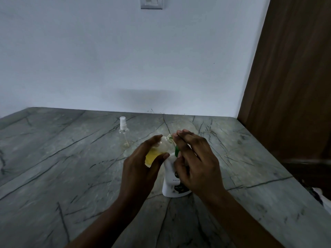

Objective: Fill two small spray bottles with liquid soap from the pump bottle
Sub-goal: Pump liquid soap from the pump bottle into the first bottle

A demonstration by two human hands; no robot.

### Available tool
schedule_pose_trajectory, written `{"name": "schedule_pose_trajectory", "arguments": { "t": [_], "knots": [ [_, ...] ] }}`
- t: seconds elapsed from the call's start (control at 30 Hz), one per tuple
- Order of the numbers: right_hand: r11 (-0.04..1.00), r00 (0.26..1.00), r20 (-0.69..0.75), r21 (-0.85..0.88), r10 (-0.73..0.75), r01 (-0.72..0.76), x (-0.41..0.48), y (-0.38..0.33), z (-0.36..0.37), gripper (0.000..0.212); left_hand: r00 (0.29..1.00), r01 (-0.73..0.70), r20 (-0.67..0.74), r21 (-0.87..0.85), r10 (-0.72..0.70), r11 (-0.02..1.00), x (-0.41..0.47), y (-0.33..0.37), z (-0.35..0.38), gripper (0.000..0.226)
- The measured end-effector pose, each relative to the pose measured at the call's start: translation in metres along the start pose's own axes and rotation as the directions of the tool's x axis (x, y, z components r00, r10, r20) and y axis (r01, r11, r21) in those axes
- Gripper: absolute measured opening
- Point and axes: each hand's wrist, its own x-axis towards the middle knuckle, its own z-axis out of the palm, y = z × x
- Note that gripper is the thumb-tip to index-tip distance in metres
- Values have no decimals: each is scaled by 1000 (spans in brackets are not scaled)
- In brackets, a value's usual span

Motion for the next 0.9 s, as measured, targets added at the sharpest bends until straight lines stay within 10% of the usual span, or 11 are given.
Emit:
{"name": "schedule_pose_trajectory", "arguments": {
  "t": [0.9],
  "knots": [
    [999,999,-12,-26,30,-30,-8,-5,6,43,1000,7,16,-18,-7,1000,-8,-9,6,42]
  ]
}}
